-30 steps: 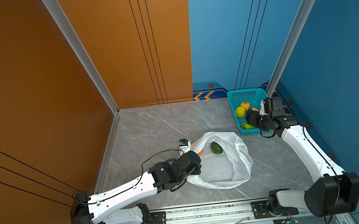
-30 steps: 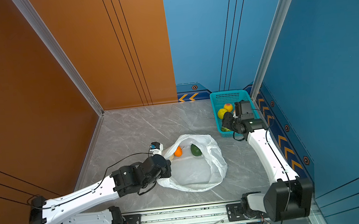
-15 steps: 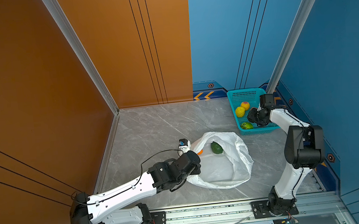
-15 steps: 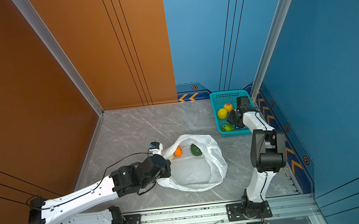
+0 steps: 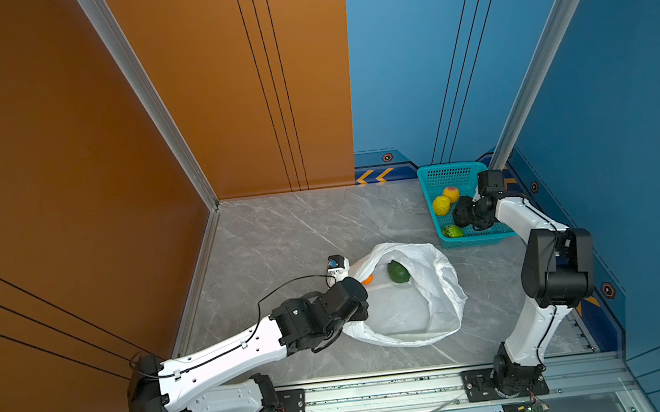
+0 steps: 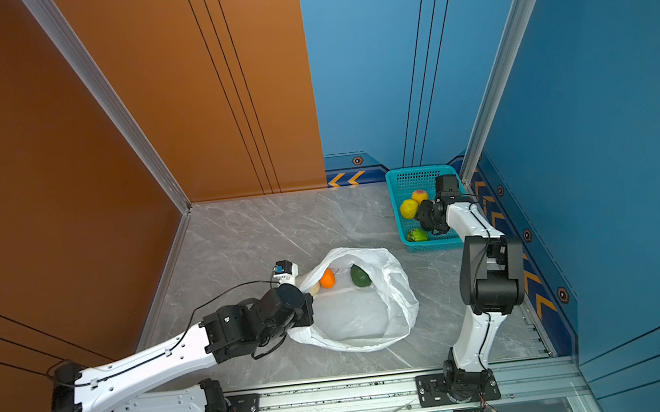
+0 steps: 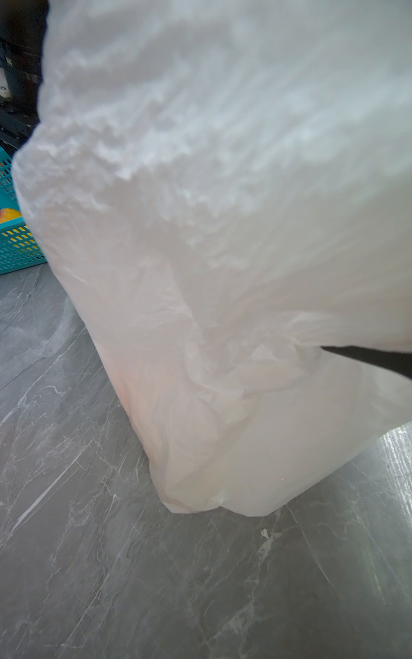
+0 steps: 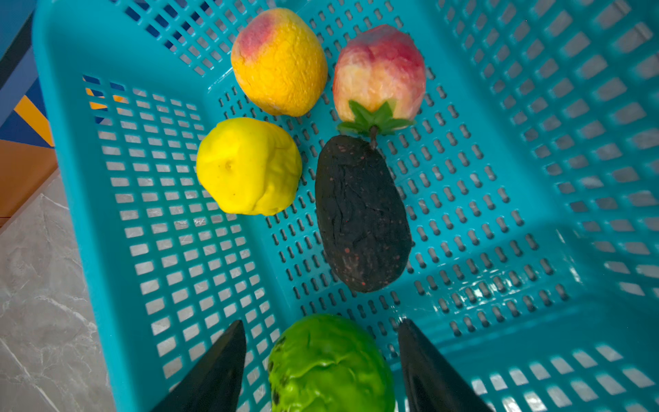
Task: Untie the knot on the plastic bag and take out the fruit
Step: 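Carry the dark fruit to the teal basket and release it with the right gripper, then move the right gripper back over the bag opening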
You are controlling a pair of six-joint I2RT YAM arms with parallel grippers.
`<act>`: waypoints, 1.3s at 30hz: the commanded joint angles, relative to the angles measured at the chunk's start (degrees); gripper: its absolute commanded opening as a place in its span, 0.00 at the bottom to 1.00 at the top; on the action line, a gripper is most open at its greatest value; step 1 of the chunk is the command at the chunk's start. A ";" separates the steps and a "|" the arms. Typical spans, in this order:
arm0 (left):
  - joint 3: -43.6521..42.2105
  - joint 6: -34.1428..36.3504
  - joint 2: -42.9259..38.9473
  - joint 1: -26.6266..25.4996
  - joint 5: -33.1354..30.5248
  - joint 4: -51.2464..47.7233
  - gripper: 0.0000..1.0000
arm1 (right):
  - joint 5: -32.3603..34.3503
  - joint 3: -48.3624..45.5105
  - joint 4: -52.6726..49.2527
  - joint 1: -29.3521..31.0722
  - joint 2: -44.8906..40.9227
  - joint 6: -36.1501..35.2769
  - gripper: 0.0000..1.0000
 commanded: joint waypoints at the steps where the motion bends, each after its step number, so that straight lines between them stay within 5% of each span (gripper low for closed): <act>1: 0.02 -0.31 -0.54 0.02 -1.24 -0.71 0.00 | -0.65 -0.36 -2.77 0.72 -6.25 -0.46 0.69; 13: 0.21 0.00 -0.46 -0.03 -1.14 -0.71 0.00 | -3.91 -3.30 -15.10 8.87 -26.73 -2.04 0.72; 22: 0.57 0.28 -0.19 0.05 -1.37 -0.67 0.00 | 2.06 -4.34 -23.87 30.19 -40.05 4.55 0.74; 30: 1.13 0.47 0.36 0.11 -1.07 -0.71 0.00 | 14.18 -7.54 -22.38 53.79 -42.10 13.59 0.74; 39: 1.31 0.69 0.25 0.16 -1.26 -0.71 0.00 | 19.39 -18.97 -12.29 64.40 -39.96 16.54 0.74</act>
